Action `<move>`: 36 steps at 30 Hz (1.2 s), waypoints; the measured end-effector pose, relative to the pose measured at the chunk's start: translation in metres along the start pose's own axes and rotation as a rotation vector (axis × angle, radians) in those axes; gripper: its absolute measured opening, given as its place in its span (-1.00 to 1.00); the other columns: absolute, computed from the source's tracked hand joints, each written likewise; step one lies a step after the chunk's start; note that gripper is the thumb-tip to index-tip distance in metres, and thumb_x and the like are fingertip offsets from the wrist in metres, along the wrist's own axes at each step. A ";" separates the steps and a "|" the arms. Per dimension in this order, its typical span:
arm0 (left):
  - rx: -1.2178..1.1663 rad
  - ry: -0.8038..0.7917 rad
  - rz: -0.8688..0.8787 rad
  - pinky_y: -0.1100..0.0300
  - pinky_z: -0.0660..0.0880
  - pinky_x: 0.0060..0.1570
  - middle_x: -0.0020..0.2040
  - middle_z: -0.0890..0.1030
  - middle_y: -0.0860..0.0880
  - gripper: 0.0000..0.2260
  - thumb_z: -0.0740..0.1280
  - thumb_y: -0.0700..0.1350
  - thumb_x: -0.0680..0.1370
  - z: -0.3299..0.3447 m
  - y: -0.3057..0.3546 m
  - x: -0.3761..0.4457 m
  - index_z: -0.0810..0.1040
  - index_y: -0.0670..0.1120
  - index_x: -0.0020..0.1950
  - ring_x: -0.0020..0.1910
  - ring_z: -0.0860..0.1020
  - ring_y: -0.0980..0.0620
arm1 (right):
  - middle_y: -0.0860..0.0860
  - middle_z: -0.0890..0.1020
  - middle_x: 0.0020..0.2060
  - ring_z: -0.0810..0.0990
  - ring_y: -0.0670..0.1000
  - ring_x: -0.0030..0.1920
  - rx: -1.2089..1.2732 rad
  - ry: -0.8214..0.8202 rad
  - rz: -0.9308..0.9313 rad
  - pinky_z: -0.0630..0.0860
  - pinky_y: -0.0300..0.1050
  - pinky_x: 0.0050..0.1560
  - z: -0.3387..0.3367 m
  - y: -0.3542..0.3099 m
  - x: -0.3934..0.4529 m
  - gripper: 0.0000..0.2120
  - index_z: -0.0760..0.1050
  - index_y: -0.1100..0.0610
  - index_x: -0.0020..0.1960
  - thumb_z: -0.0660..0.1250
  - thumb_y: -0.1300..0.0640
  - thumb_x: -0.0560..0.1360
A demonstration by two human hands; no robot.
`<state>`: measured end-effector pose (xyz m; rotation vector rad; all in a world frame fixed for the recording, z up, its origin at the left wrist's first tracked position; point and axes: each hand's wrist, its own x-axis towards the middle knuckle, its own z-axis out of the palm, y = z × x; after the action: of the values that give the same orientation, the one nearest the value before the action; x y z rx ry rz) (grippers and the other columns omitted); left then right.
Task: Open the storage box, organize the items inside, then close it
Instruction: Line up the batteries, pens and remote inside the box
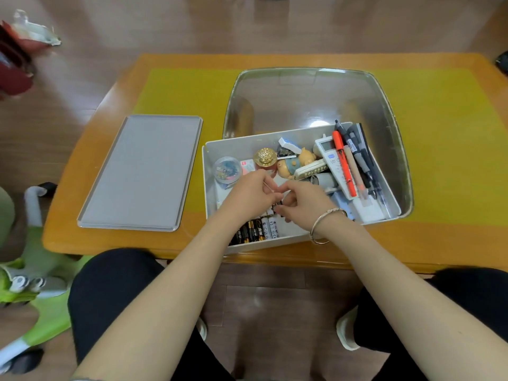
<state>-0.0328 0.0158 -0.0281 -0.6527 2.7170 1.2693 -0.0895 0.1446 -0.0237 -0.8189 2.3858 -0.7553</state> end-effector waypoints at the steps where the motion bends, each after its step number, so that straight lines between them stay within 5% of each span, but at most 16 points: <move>1: -0.024 0.022 -0.015 0.25 0.45 -0.24 -0.20 0.58 0.06 -0.83 0.43 -0.07 0.49 0.000 0.001 -0.004 0.49 -0.02 0.02 -0.21 0.53 0.15 | 0.01 0.65 -0.31 0.62 -0.07 -0.25 -0.005 0.005 0.004 0.56 -0.05 -0.03 0.000 0.000 0.002 -0.73 0.47 0.09 0.14 0.39 0.14 0.46; 4: 0.091 0.363 0.081 0.23 0.45 -0.21 -0.15 0.60 0.05 -0.88 0.34 -0.09 0.54 -0.006 0.001 -0.018 0.50 0.00 0.06 -0.15 0.53 0.13 | 0.03 0.65 -0.33 0.62 -0.08 -0.36 0.004 -0.079 0.102 0.62 -0.09 -0.21 -0.001 0.005 0.005 -0.71 0.45 0.07 0.14 0.41 0.16 0.45; 8: 0.379 0.733 0.103 0.13 0.26 0.02 0.18 0.51 -0.03 -0.72 0.34 -0.13 0.51 -0.018 -0.025 -0.036 0.47 -0.05 0.21 0.15 0.39 -0.05 | 0.05 0.65 -0.17 0.65 -0.02 -0.25 -0.104 -0.246 0.181 0.62 -0.05 -0.13 -0.001 0.008 0.010 -0.53 0.41 0.06 0.22 0.49 0.04 0.38; 11: 0.312 0.710 -0.054 0.02 0.33 0.16 0.36 0.37 -0.08 -0.51 0.35 -0.19 0.50 -0.020 -0.045 -0.045 0.31 -0.09 0.40 0.28 0.34 -0.09 | 0.00 0.62 -0.22 0.61 -0.10 -0.38 -0.131 -0.254 0.185 0.54 -0.22 -0.36 0.000 0.006 0.012 -0.40 0.32 0.06 0.33 0.49 0.04 0.38; 15: -0.042 0.582 -0.166 -0.04 0.45 0.24 0.47 0.30 -0.06 -0.42 0.25 -0.24 0.57 -0.016 -0.052 -0.046 0.10 -0.06 0.54 0.37 0.37 -0.07 | 0.08 0.63 -0.12 0.64 0.01 -0.25 -0.143 -0.313 0.152 0.61 -0.07 -0.15 0.001 0.005 0.013 -0.24 0.13 0.06 0.47 0.45 0.21 0.39; 22: -0.079 0.581 -0.175 0.17 0.44 -0.09 0.29 0.44 -0.07 -0.61 0.19 -0.24 0.60 -0.014 -0.053 -0.042 0.28 -0.07 0.42 0.16 0.49 0.00 | 0.14 0.61 -0.01 0.64 0.10 -0.09 -0.095 -0.355 0.166 0.61 0.03 -0.03 0.001 0.003 0.017 -0.18 0.10 0.05 0.50 0.44 0.31 0.38; 30: -0.088 0.577 -0.183 0.17 0.51 -0.08 0.29 0.43 -0.06 -0.61 0.21 -0.23 0.60 -0.013 -0.058 -0.041 0.29 -0.06 0.42 0.13 0.47 0.06 | 0.17 0.58 -0.01 0.66 0.12 -0.17 -0.007 -0.354 0.174 0.63 -0.02 -0.16 0.005 0.006 0.020 -0.16 0.04 0.00 0.52 0.41 0.34 0.40; 36: -0.091 0.573 -0.178 0.20 0.48 -0.08 0.30 0.43 -0.06 -0.61 0.21 -0.23 0.60 -0.013 -0.060 -0.040 0.29 -0.07 0.42 0.15 0.45 0.07 | 0.10 0.66 -0.18 0.67 0.07 -0.20 -0.013 -0.364 0.151 0.64 0.01 -0.11 0.005 0.013 0.021 -0.30 0.22 0.05 0.42 0.43 0.32 0.38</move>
<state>0.0290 -0.0140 -0.0531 -1.4285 2.9305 1.3293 -0.1059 0.1373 -0.0419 -0.7031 2.0989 -0.4833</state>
